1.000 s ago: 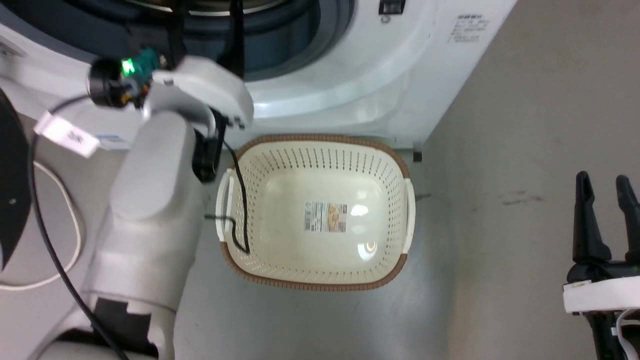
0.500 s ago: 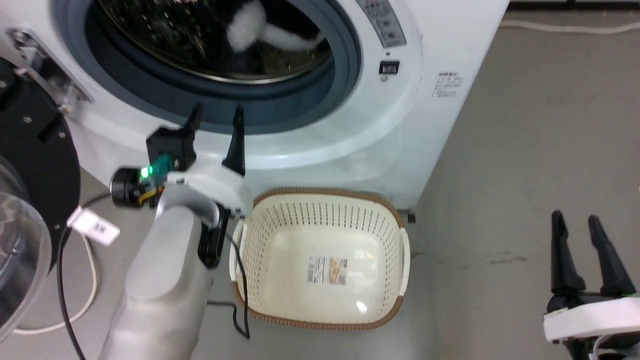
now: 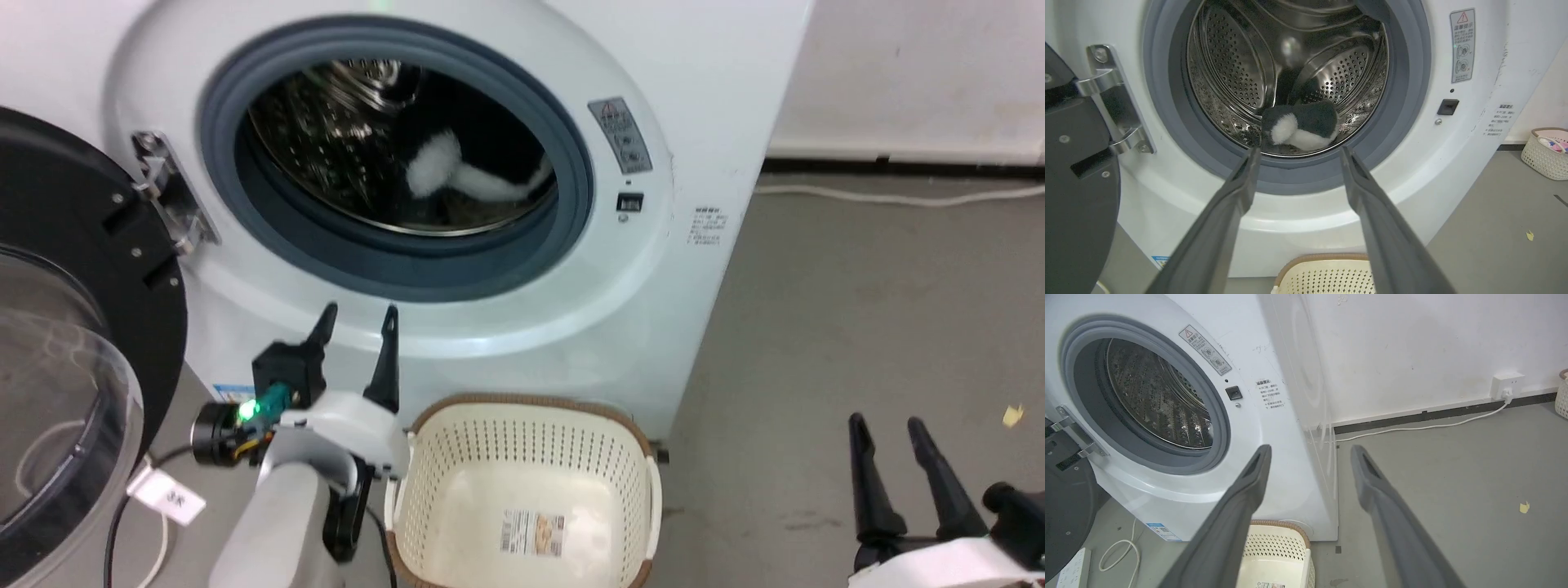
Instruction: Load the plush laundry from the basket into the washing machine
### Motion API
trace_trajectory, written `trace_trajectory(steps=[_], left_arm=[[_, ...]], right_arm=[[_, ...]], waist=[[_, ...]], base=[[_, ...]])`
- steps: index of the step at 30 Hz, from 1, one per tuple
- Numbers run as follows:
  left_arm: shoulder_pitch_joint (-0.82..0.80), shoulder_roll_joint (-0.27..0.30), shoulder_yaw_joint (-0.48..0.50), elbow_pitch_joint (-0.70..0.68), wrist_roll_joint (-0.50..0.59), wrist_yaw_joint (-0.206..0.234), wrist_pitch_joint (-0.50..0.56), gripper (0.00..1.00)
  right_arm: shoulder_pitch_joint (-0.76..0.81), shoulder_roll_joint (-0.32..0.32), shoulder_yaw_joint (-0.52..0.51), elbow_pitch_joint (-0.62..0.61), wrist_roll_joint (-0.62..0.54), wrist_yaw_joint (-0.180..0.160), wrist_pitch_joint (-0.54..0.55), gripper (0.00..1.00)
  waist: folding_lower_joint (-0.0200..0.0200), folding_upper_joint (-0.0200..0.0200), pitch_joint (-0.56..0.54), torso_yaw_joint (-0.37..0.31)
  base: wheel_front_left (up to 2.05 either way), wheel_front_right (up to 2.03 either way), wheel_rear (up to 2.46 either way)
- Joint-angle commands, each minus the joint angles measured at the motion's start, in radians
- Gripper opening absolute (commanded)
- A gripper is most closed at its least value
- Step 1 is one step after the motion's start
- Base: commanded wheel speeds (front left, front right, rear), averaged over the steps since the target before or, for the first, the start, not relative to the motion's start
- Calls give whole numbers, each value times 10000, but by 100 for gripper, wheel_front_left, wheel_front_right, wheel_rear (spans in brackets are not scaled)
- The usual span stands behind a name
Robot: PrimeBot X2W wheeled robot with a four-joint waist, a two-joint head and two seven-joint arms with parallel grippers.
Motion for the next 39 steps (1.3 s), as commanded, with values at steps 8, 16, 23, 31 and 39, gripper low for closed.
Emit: trace_trajectory(steps=[8, 16, 23, 31, 39], left_arm=[[1268, 245, 106, -770, 17, 230, -53, 100], [2349, 247, 155, -1695, -255, 362, 41, 100], [3204, 361, 92, -2651, -421, 358, 144, 100], [3929, 426, 31, -3340, -394, 571, 128, 100], [4365, 454, -51, -3881, -531, 606, 234, 100]], right_arm=[[304, 30, 221, 304, -314, -7, -205, 100], [400, 31, 320, 499, -431, -7, -349, 100], [564, 31, 384, 622, -426, -7, -472, 100], [721, 31, 493, 672, -447, -7, -505, 100], [774, 31, 546, 673, -413, -7, -466, 100]], waist=[[1, 0, -771, -51], [1, 0, -974, -94], [1, 0, -1082, -103], [1, 0, -1117, -204], [1, 0, -1102, -229]], base=[[0, 0, 0], [0, 0, 0], [0, 0, 0], [0, 0, 0], [0, 0, 0]])
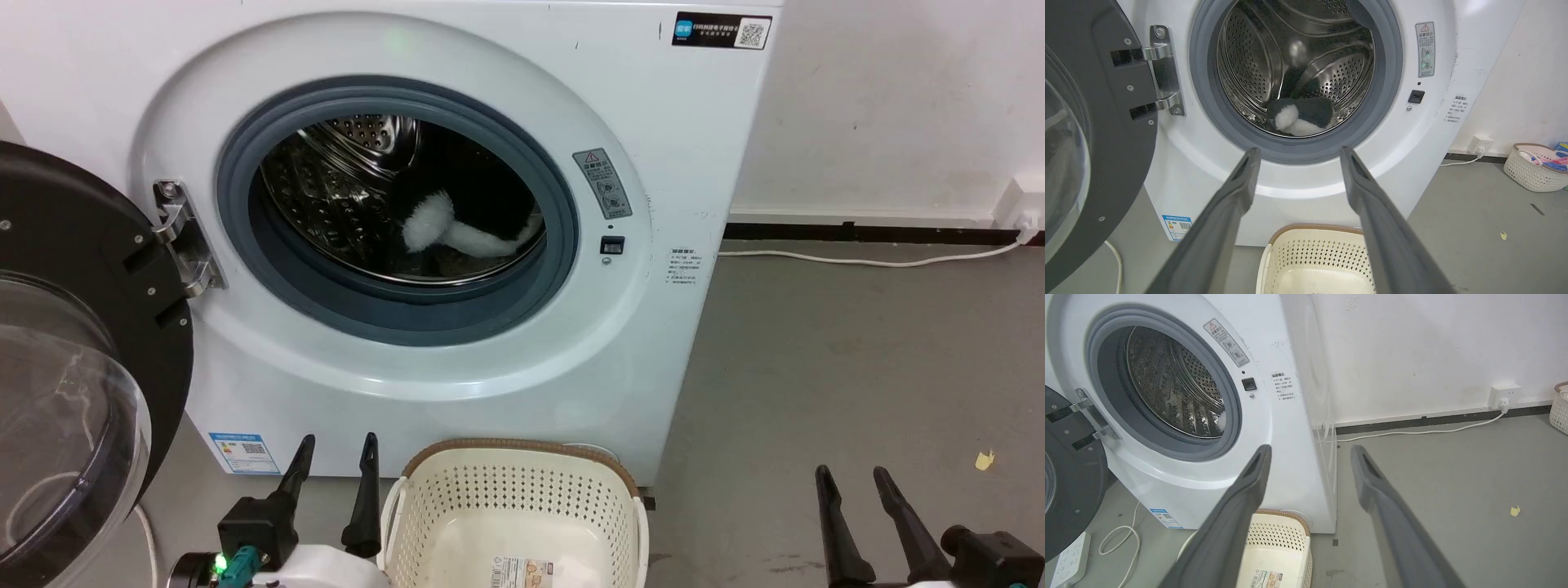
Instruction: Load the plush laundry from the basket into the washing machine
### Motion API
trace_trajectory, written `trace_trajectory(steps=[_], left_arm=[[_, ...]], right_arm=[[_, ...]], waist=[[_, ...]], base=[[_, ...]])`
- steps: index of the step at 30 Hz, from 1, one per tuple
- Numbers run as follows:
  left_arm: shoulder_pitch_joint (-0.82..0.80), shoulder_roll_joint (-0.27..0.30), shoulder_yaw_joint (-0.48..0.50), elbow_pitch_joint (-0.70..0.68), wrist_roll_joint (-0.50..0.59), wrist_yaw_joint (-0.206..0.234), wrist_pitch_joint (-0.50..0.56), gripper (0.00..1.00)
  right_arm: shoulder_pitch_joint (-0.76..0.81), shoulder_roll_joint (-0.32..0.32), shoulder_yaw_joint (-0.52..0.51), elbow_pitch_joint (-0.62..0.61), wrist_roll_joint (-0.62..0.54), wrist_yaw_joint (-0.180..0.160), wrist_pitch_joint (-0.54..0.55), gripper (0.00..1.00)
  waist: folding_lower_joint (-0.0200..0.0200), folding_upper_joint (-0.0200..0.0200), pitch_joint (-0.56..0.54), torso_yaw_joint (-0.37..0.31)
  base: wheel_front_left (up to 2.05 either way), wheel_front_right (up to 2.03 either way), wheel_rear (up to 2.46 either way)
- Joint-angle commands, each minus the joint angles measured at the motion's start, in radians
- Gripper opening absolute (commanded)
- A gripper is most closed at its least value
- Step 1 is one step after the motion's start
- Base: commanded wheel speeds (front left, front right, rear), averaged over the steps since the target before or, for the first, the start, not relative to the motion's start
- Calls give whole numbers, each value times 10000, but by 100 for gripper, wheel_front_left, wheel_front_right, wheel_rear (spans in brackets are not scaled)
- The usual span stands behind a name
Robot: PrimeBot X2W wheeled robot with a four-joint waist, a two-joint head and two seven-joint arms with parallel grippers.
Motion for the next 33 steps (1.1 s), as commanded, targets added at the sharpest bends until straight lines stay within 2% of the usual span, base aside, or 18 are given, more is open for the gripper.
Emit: trace_trajectory(steps=[1, 23, 24, 33], left_arm=[[180, 56, -8, -86, -52, 15, 37, 100], [238, 173, -76, -188, -183, 181, 26, 100], [151, 155, -47, -208, -144, 122, 43, 0], [149, 105, 37, -281, -19, 89, 142, 0]], right_arm=[[149, 26, 8, 12, -7, -7, -20, 100], [31, 26, 62, -53, -47, -7, 60, 100], [2, 0, 65, -18, -3, 0, 60, 0], [-53, 1, 76, -50, -112, 0, 135, 0]], waist=[[0, 0, 7, -2], [0, 0, 113, 0], [0, 0, 115, -2], [0, 0, 140, -57]], base=[[0, 0, 0], [0, 0, 0], [0, 0, 0], [0, 0, 0]])
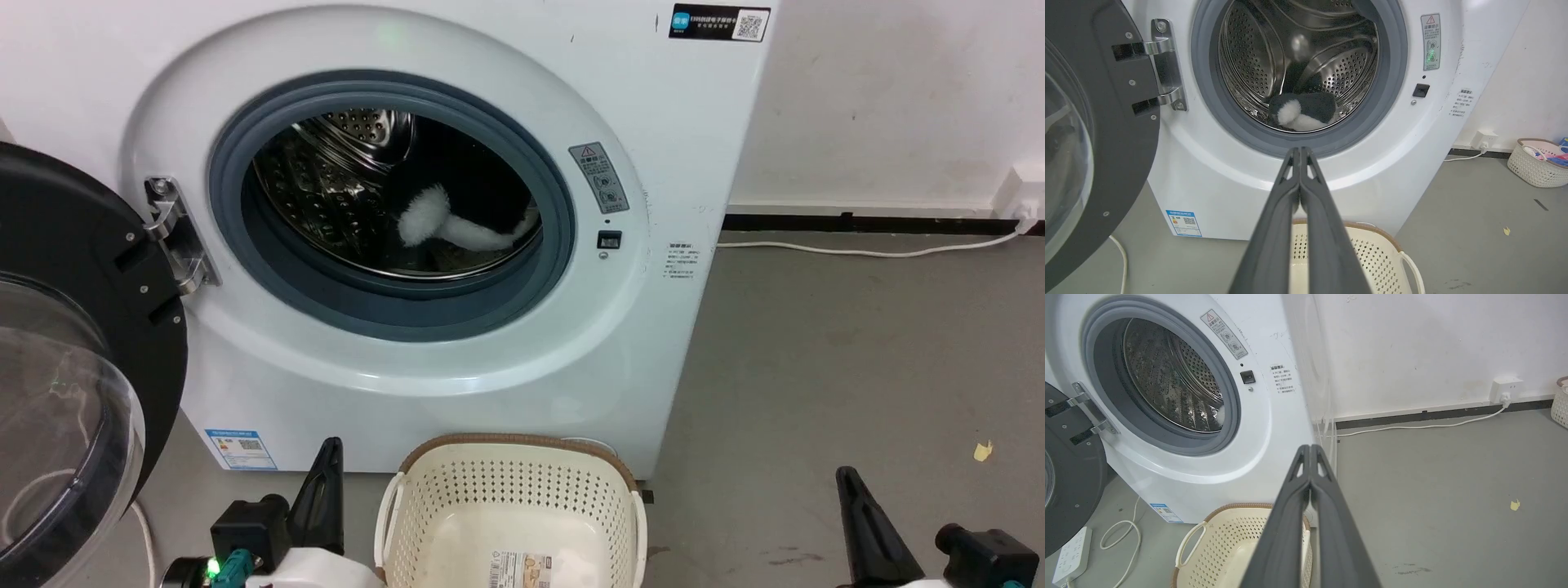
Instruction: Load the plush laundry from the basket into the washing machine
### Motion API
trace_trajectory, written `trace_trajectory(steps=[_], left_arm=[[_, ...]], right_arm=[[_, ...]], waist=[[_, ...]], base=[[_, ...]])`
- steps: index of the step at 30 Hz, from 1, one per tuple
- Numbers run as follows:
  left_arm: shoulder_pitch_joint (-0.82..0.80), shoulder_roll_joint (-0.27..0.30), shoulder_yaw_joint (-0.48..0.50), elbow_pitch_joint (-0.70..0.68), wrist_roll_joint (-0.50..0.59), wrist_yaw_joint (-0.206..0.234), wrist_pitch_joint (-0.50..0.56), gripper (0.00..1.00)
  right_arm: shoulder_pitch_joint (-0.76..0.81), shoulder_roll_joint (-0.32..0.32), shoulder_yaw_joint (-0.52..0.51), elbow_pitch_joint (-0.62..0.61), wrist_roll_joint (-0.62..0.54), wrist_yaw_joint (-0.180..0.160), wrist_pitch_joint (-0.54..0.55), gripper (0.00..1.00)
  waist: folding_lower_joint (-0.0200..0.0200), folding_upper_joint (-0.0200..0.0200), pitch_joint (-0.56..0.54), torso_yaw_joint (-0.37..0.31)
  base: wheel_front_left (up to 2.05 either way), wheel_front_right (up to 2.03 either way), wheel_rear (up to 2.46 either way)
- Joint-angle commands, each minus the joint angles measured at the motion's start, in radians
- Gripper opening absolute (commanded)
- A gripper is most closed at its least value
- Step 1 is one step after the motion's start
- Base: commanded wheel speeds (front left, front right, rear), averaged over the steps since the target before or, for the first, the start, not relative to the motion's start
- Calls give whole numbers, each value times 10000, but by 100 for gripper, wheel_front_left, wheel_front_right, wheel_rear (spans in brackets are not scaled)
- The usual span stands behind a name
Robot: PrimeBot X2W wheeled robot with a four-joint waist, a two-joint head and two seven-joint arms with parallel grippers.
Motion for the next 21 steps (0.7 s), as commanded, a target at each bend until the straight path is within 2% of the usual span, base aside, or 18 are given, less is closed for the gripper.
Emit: trace_trajectory(steps=[1, 21], left_arm=[[0, -46, 63, -71, 127, -34, 69, 0], [-1, -229, 355, -352, 598, -149, 440, 0]], right_arm=[[-59, 1, 11, -41, -110, 0, 41, 0], [-261, 5, 58, -179, -532, -2, 326, 0]], waist=[[0, 0, 7, -20], [0, 0, 86, -224]], base=[[0, 0, 0], [0, 0, 0]])
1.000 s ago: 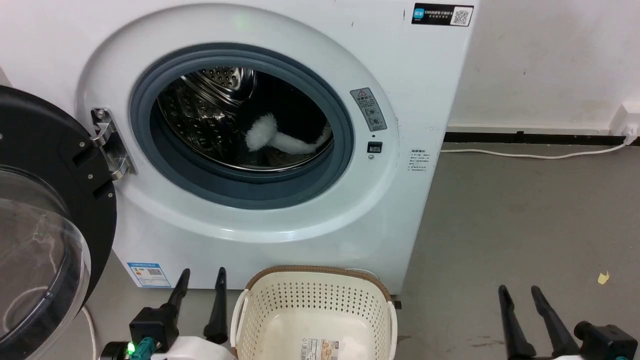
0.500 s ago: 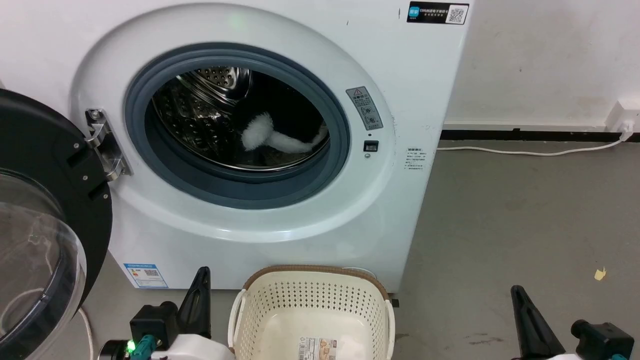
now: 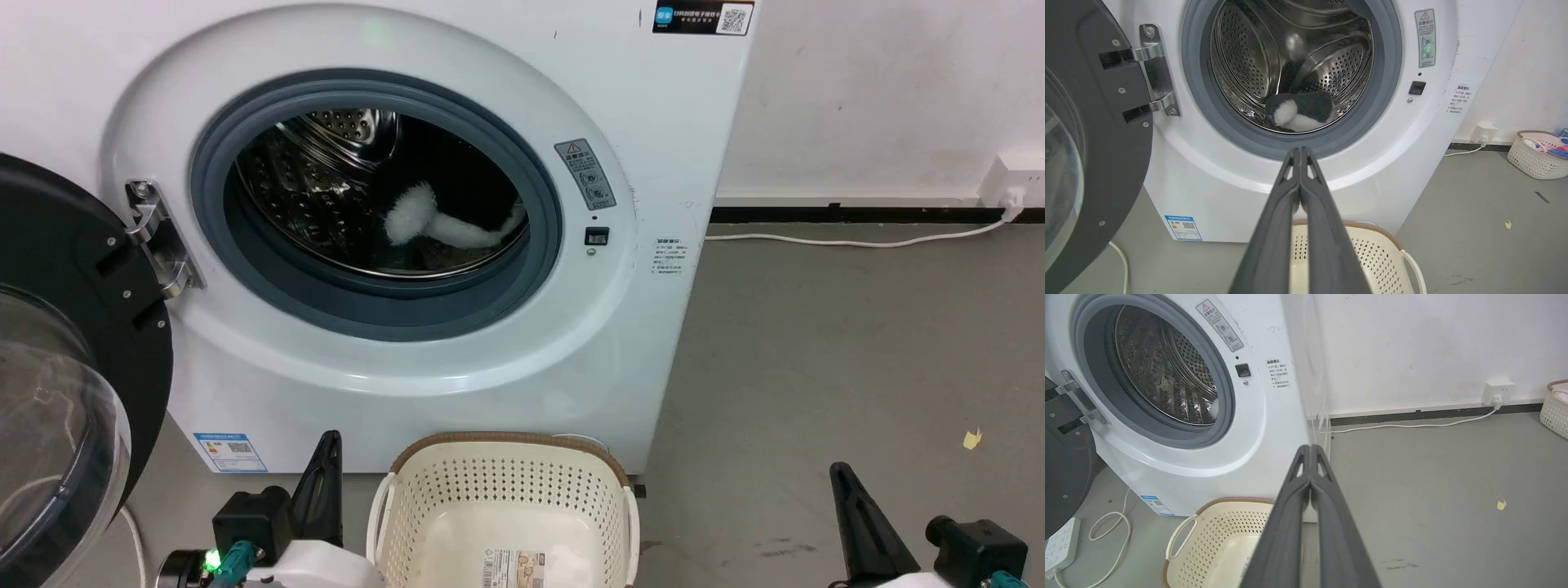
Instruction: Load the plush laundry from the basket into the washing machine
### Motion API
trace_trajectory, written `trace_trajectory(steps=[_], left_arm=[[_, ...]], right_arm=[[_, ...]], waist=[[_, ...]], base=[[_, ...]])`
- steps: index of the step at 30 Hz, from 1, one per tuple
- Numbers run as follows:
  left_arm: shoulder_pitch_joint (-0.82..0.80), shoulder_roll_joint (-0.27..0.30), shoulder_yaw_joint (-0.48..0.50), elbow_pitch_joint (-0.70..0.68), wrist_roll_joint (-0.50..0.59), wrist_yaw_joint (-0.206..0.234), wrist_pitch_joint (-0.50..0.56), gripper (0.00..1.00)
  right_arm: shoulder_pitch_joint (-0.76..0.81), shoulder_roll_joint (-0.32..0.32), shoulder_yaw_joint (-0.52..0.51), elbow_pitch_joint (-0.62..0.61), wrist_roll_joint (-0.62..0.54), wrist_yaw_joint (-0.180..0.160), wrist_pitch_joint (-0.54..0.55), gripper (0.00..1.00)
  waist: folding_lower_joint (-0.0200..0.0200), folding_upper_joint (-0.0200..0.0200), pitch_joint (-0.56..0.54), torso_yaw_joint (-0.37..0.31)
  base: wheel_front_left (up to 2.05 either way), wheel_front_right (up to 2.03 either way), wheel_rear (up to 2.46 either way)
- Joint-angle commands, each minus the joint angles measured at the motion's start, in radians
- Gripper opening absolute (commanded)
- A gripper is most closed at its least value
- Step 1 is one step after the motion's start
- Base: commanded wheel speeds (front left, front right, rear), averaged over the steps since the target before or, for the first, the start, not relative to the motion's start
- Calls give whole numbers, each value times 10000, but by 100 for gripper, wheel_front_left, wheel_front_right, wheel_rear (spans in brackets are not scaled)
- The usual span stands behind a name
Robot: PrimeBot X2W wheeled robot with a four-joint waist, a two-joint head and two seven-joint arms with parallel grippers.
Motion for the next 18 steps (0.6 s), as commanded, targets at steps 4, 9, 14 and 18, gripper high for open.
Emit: trace_trajectory(steps=[4, 9, 14, 18], left_arm=[[-1, -68, 111, -151, 189, -72, 123, 0], [-1, -113, 184, -221, 307, -101, 215, 0], [-1, -159, 257, -291, 424, -129, 308, 0], [-1, -196, 315, -347, 518, -152, 382, 0]], right_arm=[[-222, 6, 30, -99, -186, -2, 78, 0], [-273, 7, 41, -133, -291, -2, 149, 0], [-323, 8, 53, -167, -397, -2, 219, 0], [-364, 9, 63, -195, -481, -3, 276, 0]], waist=[[-1, 0, 20, -52], [-1, 0, 40, -103], [-1, 0, 60, -154], [-1, 0, 76, -194]], base=[[0, 0, 0], [0, 0, 0], [0, 0, 0], [0, 0, 0]])
